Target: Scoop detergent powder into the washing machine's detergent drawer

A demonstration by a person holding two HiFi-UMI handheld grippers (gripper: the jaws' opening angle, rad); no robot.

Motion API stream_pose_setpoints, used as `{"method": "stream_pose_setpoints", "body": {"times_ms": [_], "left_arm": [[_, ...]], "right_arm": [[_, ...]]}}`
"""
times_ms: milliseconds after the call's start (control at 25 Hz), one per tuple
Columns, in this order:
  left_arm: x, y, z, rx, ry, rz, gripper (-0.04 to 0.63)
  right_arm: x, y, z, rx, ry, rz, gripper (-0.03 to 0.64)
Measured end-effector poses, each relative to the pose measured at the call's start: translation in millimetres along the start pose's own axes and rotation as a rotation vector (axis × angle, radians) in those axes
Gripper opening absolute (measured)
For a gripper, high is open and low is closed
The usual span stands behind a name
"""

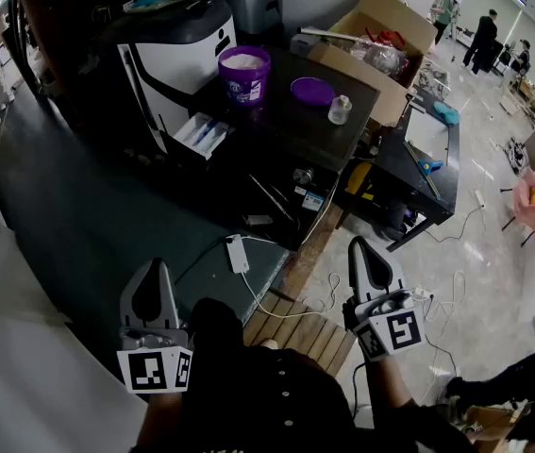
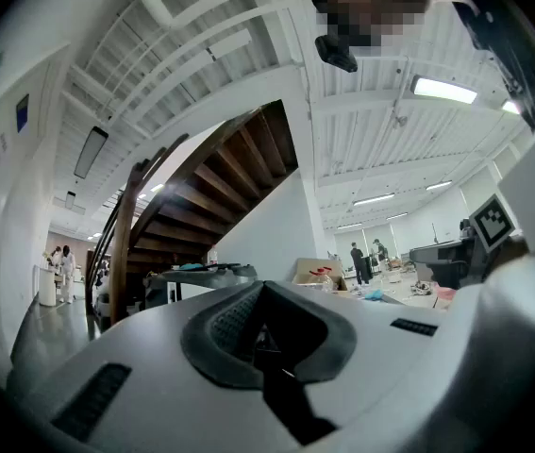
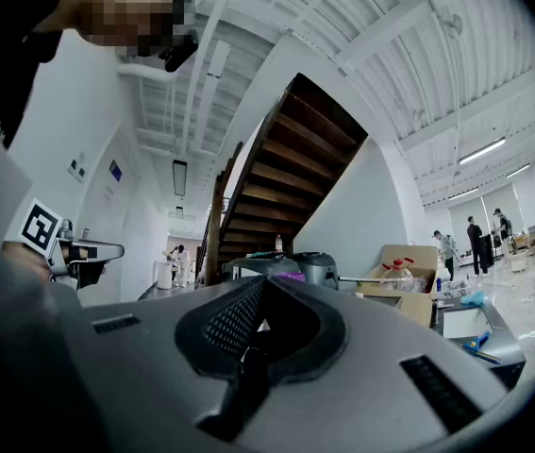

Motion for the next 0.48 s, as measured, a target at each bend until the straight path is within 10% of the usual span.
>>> {"method": "stream_pose_setpoints", "body": {"times_ms": [480], "left_arm": [[2.4, -4.7, -2.4, 0.006, -0.002, -0.003, 0.006]], "right_arm": [[6.8, -8.2, 9.4, -0.028, -0.018, -0.001, 0.028]]}}
Point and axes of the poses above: the fingertips, and each gripper's own axes: y backward along the fingers, x to its left, z out of its top, the point moved 9 cm from there along y, backward along the fingers, and after that the axes turned 15 degrees about x, right-handed, at the moved point
